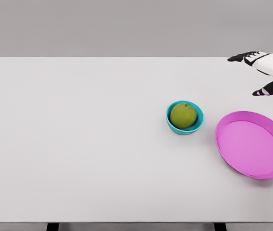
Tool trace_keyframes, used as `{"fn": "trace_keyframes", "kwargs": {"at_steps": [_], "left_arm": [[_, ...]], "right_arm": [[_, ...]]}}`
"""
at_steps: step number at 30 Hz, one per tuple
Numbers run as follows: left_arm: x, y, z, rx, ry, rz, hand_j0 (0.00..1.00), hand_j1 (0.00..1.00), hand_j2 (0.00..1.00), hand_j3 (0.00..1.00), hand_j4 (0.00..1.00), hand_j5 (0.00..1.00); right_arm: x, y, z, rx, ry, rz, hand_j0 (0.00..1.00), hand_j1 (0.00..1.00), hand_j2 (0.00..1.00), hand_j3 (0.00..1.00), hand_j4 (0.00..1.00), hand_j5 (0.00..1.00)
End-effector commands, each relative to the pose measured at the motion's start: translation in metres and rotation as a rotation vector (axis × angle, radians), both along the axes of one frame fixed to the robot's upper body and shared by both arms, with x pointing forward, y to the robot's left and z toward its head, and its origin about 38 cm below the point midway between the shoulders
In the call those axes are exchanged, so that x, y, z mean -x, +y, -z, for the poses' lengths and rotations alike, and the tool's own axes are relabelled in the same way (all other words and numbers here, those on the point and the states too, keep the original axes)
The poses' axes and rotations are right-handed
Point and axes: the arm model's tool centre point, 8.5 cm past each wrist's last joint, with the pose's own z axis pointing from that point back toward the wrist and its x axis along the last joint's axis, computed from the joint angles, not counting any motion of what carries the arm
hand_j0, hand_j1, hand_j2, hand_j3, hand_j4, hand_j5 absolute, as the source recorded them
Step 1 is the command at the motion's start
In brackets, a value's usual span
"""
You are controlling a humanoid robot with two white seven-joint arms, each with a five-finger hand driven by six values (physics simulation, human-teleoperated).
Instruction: Put the apple from the pink plate into the blue bowl with your right arm
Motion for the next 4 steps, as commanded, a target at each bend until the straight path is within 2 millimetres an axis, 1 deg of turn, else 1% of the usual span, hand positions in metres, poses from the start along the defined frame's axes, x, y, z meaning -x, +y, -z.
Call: {"fn": "trace_keyframes", "kwargs": {"at_steps": [1,4], "left_arm": [[0.000,0.000,0.000,0.000,0.000,0.000,1.00,1.00,1.00,1.00,1.00,1.00],[-0.002,0.001,0.000,-0.007,-0.008,0.005,1.00,1.00,1.00,1.00,1.00,1.00]], "right_arm": [[-0.006,0.005,0.017,-0.064,0.027,0.017,1.00,1.00,1.00,1.00,1.00,1.00],[-0.010,0.017,0.039,-0.081,0.071,0.011,1.00,1.00,1.00,1.00,1.00,1.00]]}}
